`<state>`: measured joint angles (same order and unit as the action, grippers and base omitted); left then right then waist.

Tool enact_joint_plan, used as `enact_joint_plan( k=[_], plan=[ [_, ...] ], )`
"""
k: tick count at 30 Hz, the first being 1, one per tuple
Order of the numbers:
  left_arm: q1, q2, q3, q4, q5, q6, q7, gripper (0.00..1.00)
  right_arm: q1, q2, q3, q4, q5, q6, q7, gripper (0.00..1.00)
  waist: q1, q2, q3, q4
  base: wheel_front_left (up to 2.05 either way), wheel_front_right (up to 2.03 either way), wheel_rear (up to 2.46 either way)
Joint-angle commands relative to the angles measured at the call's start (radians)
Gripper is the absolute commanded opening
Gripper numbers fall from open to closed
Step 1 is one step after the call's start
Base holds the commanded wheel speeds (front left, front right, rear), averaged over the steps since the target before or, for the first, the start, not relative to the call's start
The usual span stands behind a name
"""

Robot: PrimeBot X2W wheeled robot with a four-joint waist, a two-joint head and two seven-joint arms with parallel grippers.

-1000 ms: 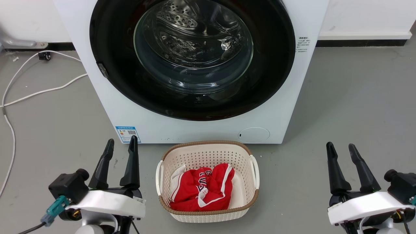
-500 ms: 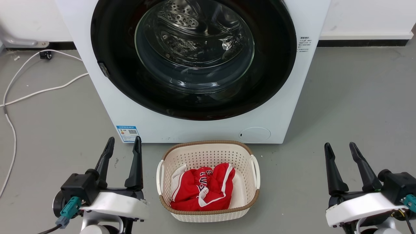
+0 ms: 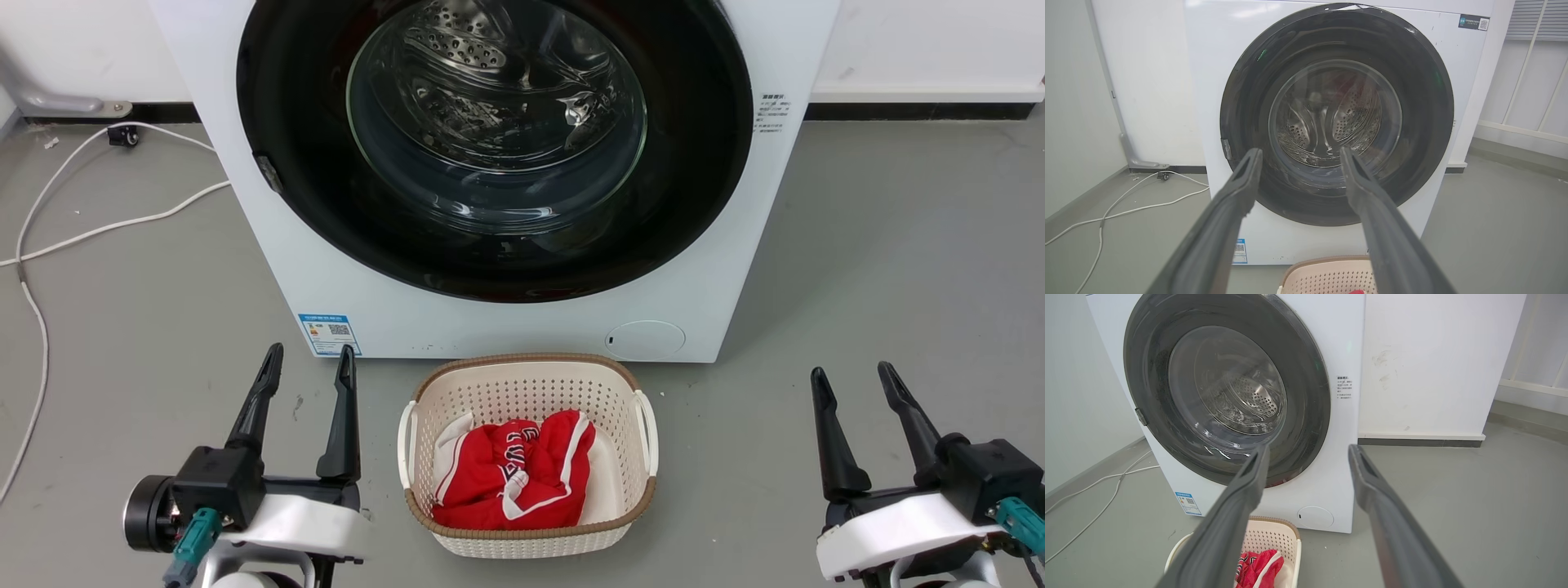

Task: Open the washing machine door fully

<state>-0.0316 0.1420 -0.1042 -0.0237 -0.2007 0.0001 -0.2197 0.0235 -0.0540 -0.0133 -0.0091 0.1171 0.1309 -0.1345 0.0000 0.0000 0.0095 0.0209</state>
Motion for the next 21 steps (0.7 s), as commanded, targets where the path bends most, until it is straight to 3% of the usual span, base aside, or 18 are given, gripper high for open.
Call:
enact_joint_plan(
  k=[1,21],
  plan=[
    [0.005,0.003,-0.003,-0.007,0.016,0.002,-0.007,1.00,0.002,0.003,-0.001,-0.011,-0.021,0.000,-0.006,1.00,0.0000,0.0000,0.000,0.001,0.00,0.00,0.00],
    [0.028,-0.022,0.030,-0.003,0.138,-0.010,-0.042,1.00,0.018,0.005,0.006,-0.003,-0.107,0.000,-0.023,1.00,0.0000,0.0000,0.000,0.001,0.00,0.00,0.00]
  ],
)
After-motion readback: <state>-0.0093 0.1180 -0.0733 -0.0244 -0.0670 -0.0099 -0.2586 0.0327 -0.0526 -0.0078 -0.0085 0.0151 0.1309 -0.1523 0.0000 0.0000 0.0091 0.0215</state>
